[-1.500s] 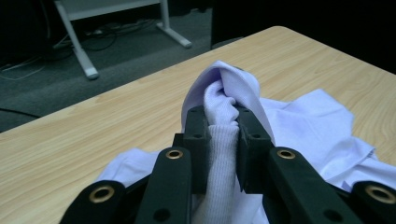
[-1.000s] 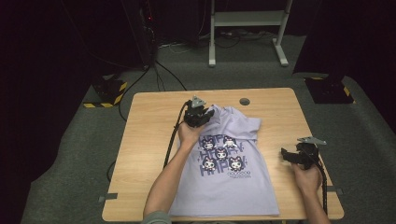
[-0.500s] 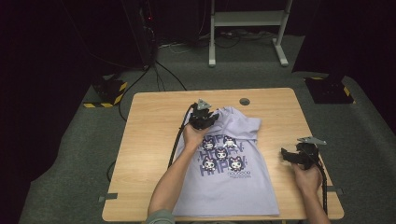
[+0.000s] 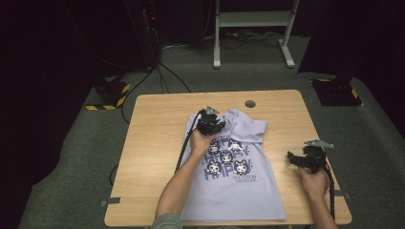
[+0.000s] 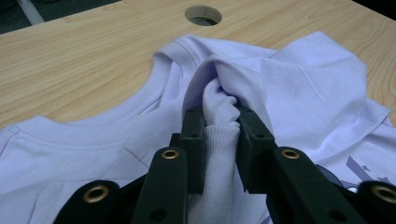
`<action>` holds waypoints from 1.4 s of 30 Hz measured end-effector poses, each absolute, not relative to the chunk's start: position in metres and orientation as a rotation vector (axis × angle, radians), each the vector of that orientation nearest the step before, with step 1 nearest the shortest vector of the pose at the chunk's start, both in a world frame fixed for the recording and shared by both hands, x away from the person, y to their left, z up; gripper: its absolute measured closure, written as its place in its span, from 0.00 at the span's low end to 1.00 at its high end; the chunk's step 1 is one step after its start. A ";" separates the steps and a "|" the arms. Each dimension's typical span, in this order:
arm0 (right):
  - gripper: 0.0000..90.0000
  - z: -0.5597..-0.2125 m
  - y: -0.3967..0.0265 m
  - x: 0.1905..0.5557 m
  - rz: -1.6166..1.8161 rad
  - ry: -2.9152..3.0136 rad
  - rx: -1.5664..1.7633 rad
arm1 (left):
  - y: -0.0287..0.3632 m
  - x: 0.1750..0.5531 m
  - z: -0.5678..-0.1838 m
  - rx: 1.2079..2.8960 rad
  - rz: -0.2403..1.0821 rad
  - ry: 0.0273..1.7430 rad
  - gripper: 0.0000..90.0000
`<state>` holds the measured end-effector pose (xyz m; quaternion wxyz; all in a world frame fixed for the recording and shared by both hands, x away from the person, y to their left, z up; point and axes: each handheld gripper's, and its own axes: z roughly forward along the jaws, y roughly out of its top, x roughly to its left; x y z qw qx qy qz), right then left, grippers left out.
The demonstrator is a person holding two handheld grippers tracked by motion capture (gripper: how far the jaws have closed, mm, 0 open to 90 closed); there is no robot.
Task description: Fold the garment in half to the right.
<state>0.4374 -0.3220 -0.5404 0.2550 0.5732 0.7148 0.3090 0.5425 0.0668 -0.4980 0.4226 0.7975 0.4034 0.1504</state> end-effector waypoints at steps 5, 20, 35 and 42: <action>0.15 -0.540 -0.322 0.437 0.839 1.941 1.557 | 0.066 0.543 -0.500 2.003 0.376 1.034 0.71; 0.15 -0.540 -0.322 0.437 0.839 1.941 1.557 | 0.074 0.534 -0.493 1.964 0.376 1.049 0.25; 0.15 -0.540 -0.322 0.437 0.839 1.941 1.558 | 0.087 0.525 -0.475 1.910 0.417 1.047 0.11; 0.15 -0.540 -0.322 0.437 0.839 1.941 1.558 | 0.096 0.520 -0.470 1.887 0.436 1.058 0.09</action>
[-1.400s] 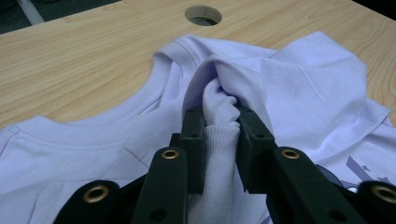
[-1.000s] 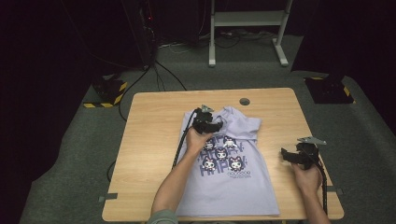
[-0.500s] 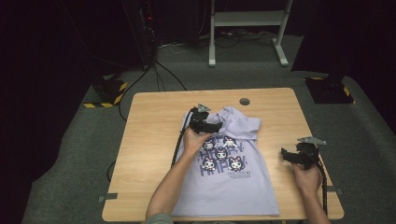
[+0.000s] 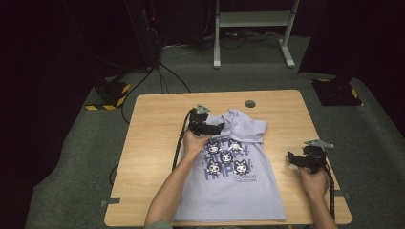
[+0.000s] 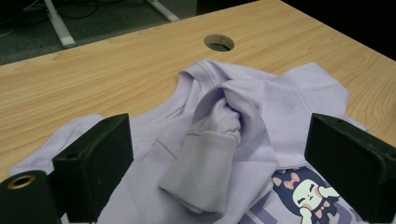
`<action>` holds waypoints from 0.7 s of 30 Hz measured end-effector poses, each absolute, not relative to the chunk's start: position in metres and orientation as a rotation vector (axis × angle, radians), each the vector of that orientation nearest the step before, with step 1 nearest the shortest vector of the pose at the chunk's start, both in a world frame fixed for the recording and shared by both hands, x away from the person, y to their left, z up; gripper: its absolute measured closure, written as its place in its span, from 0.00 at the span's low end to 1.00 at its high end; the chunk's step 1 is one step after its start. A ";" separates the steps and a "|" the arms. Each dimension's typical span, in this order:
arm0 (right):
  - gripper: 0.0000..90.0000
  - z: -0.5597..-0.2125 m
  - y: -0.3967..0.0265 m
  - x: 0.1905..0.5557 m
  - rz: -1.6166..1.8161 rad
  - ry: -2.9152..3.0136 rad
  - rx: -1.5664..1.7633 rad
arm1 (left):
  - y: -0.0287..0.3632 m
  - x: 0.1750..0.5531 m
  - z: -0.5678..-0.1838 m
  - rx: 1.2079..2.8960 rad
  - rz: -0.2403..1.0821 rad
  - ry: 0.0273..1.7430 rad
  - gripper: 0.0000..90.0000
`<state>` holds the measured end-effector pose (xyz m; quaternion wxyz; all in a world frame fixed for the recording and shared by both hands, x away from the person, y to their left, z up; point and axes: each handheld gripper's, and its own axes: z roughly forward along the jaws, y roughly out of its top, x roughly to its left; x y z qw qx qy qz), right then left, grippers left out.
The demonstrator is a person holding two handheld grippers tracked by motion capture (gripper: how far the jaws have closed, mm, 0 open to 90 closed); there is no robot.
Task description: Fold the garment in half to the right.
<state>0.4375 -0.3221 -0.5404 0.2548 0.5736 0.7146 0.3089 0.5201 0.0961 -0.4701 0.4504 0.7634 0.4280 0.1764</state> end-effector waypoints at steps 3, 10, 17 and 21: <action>0.15 -0.540 -0.322 0.437 0.839 1.941 1.558 | 0.101 0.518 -0.467 1.876 0.445 1.063 0.09; 0.14 -0.540 -0.322 0.438 0.838 1.939 1.560 | 0.110 0.511 -0.461 1.857 0.464 1.070 0.09; 0.14 -0.540 -0.322 0.438 0.838 1.938 1.562 | 0.119 0.506 -0.452 1.842 0.491 1.080 0.09; 0.14 -0.540 -0.322 0.438 0.838 1.937 1.562 | 0.125 0.502 -0.448 1.836 0.504 1.084 0.09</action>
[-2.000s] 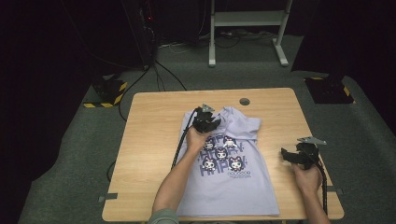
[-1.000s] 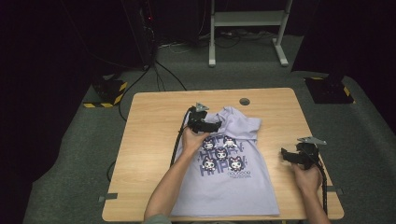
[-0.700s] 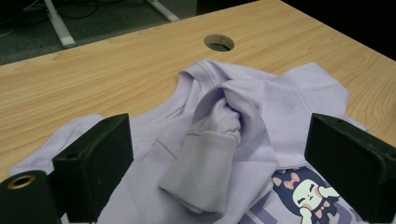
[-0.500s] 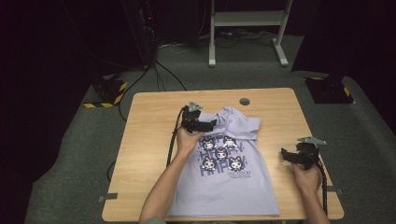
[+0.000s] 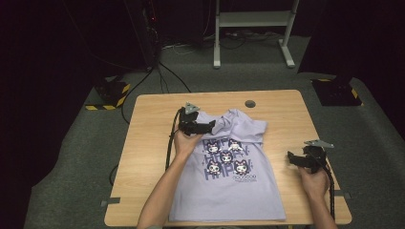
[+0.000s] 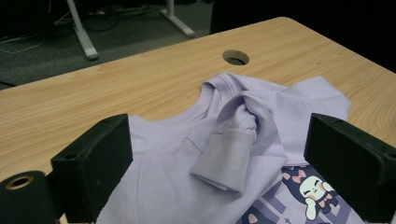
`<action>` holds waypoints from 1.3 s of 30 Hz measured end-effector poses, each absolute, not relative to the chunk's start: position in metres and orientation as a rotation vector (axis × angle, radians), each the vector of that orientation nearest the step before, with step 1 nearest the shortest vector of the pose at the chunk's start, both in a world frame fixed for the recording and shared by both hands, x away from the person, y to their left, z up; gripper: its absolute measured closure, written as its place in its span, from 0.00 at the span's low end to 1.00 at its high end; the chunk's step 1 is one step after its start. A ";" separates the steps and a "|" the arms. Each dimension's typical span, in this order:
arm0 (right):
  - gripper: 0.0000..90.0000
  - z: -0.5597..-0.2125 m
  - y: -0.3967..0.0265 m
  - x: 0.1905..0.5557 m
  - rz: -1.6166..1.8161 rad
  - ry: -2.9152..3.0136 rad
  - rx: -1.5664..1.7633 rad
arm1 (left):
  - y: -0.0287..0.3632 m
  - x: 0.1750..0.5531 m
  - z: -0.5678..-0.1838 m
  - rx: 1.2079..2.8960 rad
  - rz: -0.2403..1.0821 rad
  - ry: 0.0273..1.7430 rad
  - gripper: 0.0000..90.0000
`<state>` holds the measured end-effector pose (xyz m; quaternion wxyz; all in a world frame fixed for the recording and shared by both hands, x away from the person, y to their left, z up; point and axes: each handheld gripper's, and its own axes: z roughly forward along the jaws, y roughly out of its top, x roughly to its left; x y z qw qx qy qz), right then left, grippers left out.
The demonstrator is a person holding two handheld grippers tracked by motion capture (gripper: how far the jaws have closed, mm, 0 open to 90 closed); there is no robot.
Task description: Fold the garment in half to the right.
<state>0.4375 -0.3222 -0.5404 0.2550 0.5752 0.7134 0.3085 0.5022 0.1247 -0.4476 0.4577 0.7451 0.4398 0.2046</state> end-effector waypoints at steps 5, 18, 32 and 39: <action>0.14 -0.540 -0.322 0.438 0.838 1.937 1.562 | 0.132 0.498 -0.445 1.829 0.522 1.092 0.09; 0.14 -0.540 -0.322 0.438 0.837 1.937 1.562 | 0.155 0.487 -0.443 1.799 0.552 1.139 0.09; 0.14 -0.540 -0.322 0.438 0.837 1.937 1.563 | 0.177 0.474 -0.438 1.756 0.592 1.184 0.10; 0.14 -0.540 -0.322 0.438 0.837 1.937 1.562 | 0.188 0.469 -0.439 1.737 0.597 1.214 0.10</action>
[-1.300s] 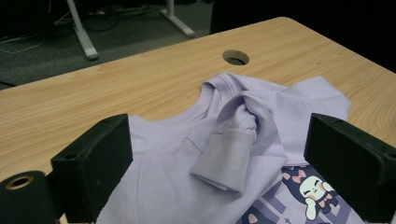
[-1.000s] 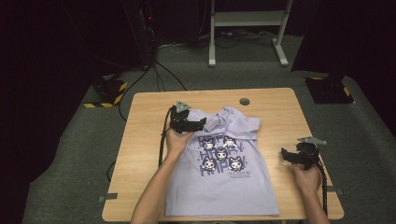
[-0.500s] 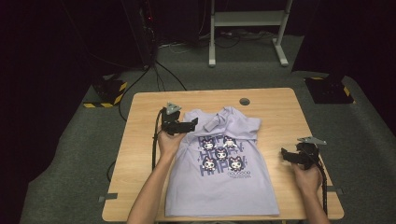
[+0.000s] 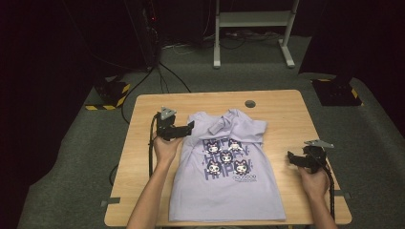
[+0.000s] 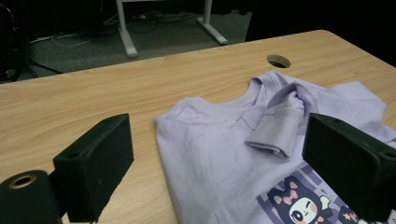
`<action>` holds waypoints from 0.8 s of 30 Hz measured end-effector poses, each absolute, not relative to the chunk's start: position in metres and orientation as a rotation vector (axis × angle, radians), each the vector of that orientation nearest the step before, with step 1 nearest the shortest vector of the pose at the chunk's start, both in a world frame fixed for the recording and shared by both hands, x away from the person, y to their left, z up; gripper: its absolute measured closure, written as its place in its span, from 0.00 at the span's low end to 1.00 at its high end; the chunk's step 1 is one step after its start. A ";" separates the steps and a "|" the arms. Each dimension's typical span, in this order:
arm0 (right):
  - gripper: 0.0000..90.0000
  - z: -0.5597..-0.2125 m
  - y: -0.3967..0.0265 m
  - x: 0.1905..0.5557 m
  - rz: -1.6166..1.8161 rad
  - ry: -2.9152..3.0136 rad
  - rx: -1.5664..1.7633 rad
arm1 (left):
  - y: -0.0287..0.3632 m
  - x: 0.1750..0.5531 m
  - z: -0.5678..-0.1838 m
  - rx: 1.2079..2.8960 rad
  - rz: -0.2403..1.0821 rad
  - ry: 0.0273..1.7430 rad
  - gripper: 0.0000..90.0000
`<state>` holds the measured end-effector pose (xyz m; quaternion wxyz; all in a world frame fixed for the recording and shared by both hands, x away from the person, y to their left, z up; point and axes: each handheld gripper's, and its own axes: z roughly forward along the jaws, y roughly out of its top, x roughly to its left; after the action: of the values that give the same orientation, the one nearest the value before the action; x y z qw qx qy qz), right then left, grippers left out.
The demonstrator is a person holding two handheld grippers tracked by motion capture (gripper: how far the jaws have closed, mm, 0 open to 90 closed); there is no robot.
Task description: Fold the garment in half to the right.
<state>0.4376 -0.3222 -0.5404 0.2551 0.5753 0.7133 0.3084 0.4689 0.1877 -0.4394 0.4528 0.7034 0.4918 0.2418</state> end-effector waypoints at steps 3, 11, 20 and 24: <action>0.14 -0.540 -0.322 0.438 0.837 1.937 1.563 | 0.192 0.466 -0.441 1.729 0.606 1.229 0.10; 0.14 -0.540 -0.322 0.438 0.837 1.937 1.563 | 0.203 0.459 -0.443 1.711 0.618 1.258 0.10; 0.14 -0.540 -0.322 0.438 0.837 1.937 1.563 | 0.213 0.451 -0.446 1.694 0.625 1.283 0.11; 0.14 -0.540 -0.322 0.438 0.837 1.937 1.564 | 0.217 0.448 -0.449 1.687 0.625 1.296 0.11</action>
<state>0.4375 -0.3222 -0.5404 0.2550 0.5758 0.7131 0.3081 0.4480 0.2172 -0.4486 0.4460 0.6810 0.5231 0.2522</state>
